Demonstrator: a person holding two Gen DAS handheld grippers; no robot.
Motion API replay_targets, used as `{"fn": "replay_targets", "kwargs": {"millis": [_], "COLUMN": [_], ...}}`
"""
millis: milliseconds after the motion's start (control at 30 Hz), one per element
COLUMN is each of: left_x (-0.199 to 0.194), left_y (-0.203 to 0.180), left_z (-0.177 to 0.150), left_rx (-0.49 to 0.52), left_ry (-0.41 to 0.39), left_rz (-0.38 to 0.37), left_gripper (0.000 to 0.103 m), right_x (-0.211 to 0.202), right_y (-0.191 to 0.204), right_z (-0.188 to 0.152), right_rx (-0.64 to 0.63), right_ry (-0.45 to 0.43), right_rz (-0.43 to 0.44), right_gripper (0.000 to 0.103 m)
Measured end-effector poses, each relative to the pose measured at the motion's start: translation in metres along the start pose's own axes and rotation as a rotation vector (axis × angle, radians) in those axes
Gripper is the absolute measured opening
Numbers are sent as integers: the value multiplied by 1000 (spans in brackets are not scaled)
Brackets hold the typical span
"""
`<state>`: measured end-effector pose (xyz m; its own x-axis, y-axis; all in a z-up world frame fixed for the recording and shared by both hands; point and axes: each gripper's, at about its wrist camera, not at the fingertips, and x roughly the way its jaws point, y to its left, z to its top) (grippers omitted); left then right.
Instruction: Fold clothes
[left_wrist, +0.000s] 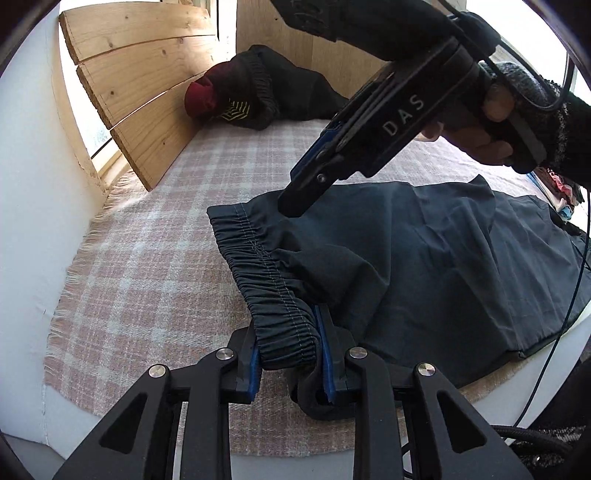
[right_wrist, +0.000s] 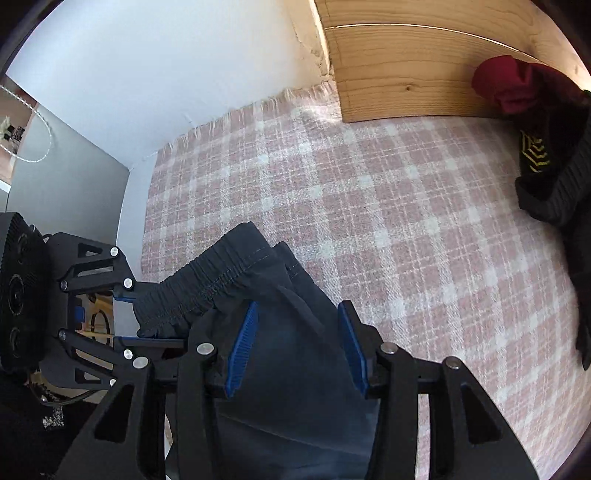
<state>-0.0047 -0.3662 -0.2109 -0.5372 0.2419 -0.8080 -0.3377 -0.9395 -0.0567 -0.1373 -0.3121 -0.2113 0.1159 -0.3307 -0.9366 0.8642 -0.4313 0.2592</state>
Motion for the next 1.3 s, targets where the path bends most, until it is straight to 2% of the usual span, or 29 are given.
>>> {"fn": "replay_targets", "kwargs": {"millis": [67,200,233,267,300,400,533,600,667,733,800,833,867,1000,1100,1133,1200,1300], "left_x": [-1,-9,-15,-21,-27,-42,-39,-35,-31,-27,-22,-22,-22,-25,-30,-33,-39,-33], "left_y": [6,24,32,40,47,60,62,62,63,63,64,64,65,67,68,67,63,58], "left_z": [-3,-9,-10,-12,-14,-21,-23,-21,-18,-16,-13,-12,-11,-7,-3,-1,4,9], "left_rx": [-15,-75,-107,-141,-174,-233,-204,-196,-189,-182,-175,-170,-166,-151,-142,-138,-123,-95], "left_ry": [-6,-10,-18,-26,-37,-50,-32,-21,-11,-1,9,10,11,11,5,-2,-19,-13], "left_rz": [8,12,12,17,8,-37,-16,-21,-26,-32,-37,-37,-36,-37,-37,-37,-49,-68], "left_gripper": [24,25,25,27,28,30,38,42,42,42,42,42,42,42,42,43,47,51], "right_x": [11,15,16,17,18,15,12,10,7,-4,-12,-15,-17,-33,-57,-63,-68,-48], "right_y": [5,20,25,29,32,40,45,44,43,40,39,38,37,44,41,35,23,13], "right_z": [5,8,7,6,4,-2,-12,-18,-23,-26,-26,-27,-28,-40,-51,-56,-67,-73], "right_rx": [-67,-162,-186,-201,-208,-220,-207,-199,-184,-168,-159,-154,-150,-165,-85,-49,12,39], "right_ry": [44,52,54,60,71,64,66,75,70,15,-7,-9,-6,6,-11,-19,-11,36], "right_rz": [7,11,9,2,-8,-18,-81,-134,-189,-204,-162,-138,-115,-62,53,65,30,-13], "right_gripper": [48,50,40,16,6,6,6,13,36,38,33,13,2,2,2,2,2,2]}}
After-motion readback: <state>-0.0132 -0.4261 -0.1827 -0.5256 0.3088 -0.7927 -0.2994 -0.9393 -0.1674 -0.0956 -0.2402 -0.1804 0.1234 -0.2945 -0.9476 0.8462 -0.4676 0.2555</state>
